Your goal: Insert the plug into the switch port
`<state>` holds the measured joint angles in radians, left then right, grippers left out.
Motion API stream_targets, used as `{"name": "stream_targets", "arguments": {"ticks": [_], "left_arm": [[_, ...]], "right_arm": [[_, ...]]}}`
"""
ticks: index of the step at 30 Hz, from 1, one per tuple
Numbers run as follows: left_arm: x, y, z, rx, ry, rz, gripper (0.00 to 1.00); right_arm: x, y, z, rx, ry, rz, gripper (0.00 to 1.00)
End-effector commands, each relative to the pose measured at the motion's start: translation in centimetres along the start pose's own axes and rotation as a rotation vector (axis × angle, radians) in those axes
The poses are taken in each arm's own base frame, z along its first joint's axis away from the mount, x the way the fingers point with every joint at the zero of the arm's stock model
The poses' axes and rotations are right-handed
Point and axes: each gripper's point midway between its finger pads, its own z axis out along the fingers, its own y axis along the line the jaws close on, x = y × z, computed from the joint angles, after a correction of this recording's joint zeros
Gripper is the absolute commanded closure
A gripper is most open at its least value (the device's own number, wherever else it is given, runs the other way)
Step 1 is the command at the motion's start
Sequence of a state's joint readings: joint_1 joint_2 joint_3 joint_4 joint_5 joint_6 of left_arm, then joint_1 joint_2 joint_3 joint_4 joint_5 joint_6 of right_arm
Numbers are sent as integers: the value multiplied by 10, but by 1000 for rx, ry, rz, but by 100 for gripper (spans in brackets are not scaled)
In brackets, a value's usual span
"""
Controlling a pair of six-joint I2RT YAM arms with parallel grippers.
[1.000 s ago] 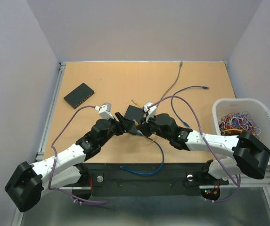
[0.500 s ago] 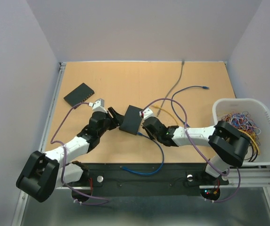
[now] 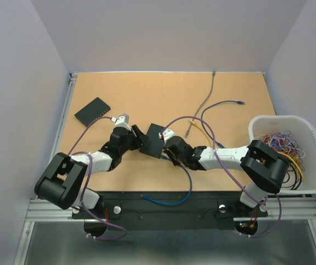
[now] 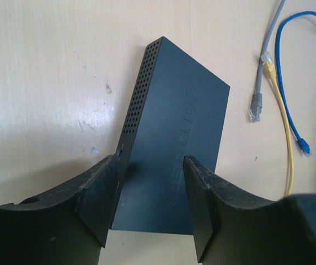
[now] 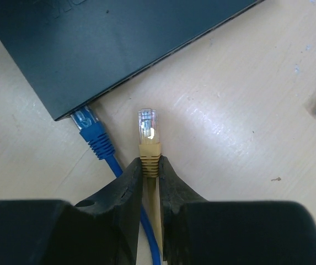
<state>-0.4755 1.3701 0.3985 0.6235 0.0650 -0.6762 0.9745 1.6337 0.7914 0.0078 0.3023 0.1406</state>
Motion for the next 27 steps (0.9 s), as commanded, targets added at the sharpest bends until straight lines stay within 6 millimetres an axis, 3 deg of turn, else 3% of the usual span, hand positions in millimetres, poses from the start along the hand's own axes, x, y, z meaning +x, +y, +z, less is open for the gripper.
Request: {"name": "stream_targets", "arguments": {"ticks": [1,15,27], "left_arm": [[-20,-23,12,99,-56,51,40],[1,-24,32,164,1,55,43],[6,-24,37,188,17,59,46]], "right_arm": [[-29,16,-2,-82,-72,7,100],[-54,30,3,-140,-123,5,100],[-48,31,14,-131,-101,4,100]]}}
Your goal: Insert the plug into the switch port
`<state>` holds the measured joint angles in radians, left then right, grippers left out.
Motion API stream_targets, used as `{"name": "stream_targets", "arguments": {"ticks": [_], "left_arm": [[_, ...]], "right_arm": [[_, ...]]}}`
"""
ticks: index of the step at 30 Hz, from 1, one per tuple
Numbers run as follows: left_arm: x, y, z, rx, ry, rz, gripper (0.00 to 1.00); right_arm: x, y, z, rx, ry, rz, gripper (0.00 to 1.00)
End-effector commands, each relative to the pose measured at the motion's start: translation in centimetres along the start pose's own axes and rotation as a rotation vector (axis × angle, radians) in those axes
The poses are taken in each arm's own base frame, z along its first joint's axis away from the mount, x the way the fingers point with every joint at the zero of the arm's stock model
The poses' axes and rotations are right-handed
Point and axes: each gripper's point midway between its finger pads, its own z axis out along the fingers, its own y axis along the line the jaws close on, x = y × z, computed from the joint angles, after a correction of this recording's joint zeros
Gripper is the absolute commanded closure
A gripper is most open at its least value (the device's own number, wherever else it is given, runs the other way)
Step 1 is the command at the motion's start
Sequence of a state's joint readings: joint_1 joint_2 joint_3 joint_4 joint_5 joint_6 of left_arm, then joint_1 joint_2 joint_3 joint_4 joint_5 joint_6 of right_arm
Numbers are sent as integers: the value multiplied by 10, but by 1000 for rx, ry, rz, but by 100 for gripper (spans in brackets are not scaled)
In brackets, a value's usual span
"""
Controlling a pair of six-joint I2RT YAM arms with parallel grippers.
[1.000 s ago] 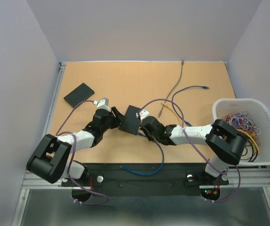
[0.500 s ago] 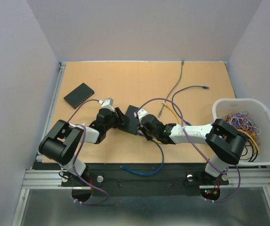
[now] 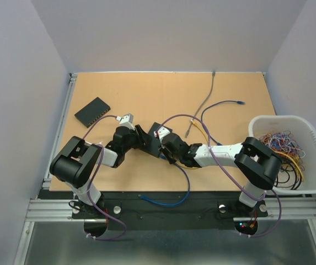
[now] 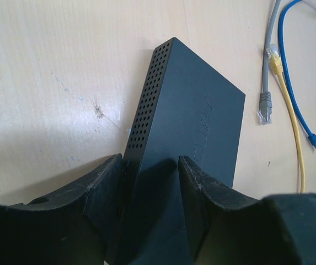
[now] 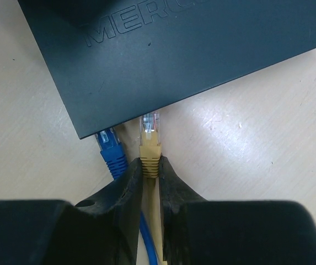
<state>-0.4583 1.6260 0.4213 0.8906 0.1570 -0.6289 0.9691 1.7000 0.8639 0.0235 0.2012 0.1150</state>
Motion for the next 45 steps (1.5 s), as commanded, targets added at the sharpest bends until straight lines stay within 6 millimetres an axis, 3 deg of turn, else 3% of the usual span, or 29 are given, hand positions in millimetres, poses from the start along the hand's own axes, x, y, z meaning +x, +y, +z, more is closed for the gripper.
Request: {"name": "stream_targets", "arguments": {"ticks": [1,17,20,33,45], "left_arm": [[-8,-27,5,108,-7,18,46],[5,-34,1,184,11,34,48],[9,-37,0,197,23,36,49],[35,-41,-7,211,81,19,49],[42,-46,-14,229,91,21,49]], "right_arm": [[-33,10,4,-34,-99,15,100],[-66,23,-20,-130,-215,-30,100],[-72,24,-19,-131,-225,-33,100],[-61,20,1,-91,-198,-20,100],[-78,18,-7,-89,-249,-36,100]]}}
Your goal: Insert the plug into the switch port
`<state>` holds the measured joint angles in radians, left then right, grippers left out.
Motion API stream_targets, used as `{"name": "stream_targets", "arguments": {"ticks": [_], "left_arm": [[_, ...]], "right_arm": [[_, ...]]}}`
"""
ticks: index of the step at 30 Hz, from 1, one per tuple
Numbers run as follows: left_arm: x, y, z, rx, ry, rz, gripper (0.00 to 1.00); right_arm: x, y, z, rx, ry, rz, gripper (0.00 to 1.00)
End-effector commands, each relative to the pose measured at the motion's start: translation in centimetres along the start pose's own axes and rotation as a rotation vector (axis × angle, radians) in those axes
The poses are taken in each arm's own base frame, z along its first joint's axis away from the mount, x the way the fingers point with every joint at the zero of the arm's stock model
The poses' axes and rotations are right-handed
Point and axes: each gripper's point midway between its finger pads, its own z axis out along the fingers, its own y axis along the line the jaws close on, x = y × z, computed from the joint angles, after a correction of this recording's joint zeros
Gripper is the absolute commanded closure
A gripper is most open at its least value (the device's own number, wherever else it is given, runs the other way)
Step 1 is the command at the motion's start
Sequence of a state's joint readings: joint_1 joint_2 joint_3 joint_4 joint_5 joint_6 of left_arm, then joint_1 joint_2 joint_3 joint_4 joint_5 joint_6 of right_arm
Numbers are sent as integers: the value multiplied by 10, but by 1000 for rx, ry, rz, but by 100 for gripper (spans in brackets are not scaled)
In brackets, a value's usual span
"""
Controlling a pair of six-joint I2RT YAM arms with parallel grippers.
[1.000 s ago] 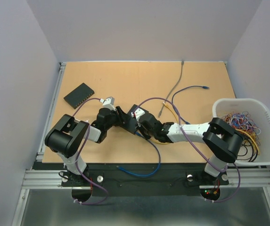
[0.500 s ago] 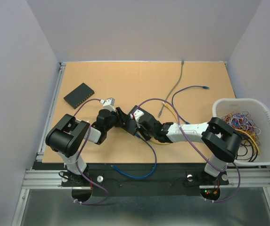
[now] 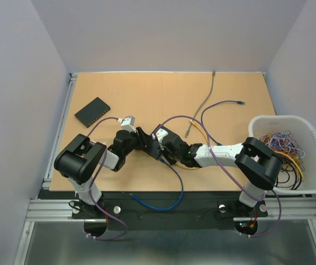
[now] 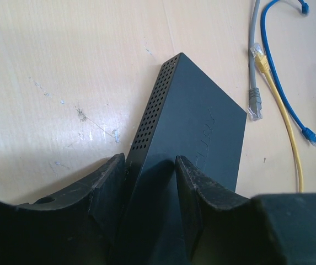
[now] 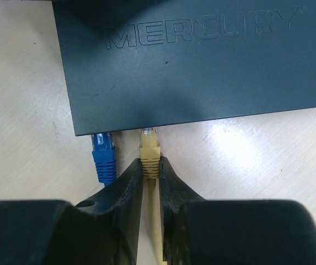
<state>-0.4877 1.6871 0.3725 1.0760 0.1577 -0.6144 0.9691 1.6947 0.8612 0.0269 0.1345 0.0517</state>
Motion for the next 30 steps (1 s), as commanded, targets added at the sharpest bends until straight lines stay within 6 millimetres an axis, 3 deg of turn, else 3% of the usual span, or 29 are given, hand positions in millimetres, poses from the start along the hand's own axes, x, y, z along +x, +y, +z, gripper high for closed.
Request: {"name": "stream_targets", "arguments": {"ticks": [1,8,22,30], "left_arm": [[35,-40,-16,162,130,-21,49],[42,-42,-26,167,139,-21,49],[73,-46,-44,164,191,-11,49],[88,-55,-48,182,218,-10,49]], "right_arm": [[-78,6,-5,-17,-252,18,99],[-70,8,-8,-35,-251,26,100],[-92,34,-13,-181,-322,5,100],[-131,43,-17,-222,-430,-15,100]]}}
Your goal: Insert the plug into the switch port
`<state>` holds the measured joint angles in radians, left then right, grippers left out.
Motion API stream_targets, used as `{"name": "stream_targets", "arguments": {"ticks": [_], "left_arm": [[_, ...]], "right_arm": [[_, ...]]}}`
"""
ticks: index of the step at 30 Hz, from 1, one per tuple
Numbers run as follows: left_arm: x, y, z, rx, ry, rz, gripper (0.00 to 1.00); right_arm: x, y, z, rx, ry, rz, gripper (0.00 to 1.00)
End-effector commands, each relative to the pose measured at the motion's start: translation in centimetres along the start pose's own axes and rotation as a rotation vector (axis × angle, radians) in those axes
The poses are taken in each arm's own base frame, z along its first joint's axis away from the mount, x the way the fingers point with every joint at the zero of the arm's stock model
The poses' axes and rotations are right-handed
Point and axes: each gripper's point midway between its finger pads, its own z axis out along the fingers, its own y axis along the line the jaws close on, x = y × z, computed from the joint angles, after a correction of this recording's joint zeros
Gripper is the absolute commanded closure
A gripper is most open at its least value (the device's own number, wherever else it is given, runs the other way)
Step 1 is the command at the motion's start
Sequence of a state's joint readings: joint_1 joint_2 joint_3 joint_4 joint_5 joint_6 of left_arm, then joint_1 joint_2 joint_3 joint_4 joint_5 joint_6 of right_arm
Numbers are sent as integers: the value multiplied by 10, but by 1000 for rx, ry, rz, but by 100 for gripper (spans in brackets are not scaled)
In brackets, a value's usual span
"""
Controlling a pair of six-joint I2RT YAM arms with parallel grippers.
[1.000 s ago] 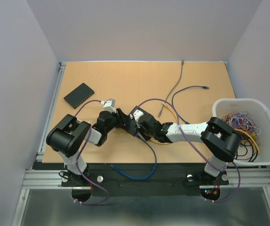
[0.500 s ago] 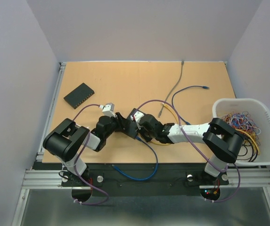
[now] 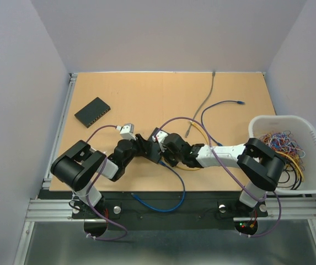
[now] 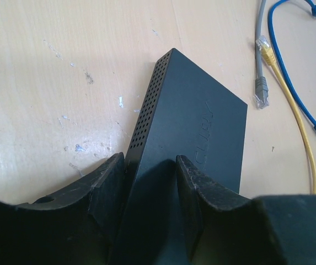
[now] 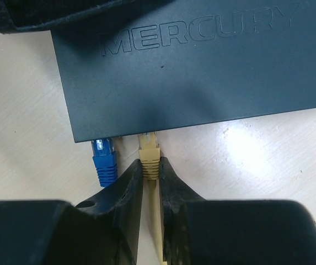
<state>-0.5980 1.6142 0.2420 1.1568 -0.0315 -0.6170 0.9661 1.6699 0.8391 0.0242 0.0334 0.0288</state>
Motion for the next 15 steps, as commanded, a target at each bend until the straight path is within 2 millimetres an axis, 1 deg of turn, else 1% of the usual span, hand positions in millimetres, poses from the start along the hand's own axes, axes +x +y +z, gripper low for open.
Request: {"name": "stream_targets", "arguments": {"ticks": [1,2,7,10,15], "left_arm": [[69,-57,-32,242,287,-52,49],[70,-58,-31,244,284,-54,49],[73,-65,-29,267,292,-56,49],[73,-69,-29,281,291,-55,49],[75,-71,-31,292,295,-53,49]], "right_arm": [[-141,28,-9,-128,-448,-20,100],[-152,32,-10,-144,-476,-26,99],[-179,44,-16,-209,-556,-50,100],[-190,48,-18,-228,-588,-57,100],[-205,51,-23,-245,-652,-50,100]]}}
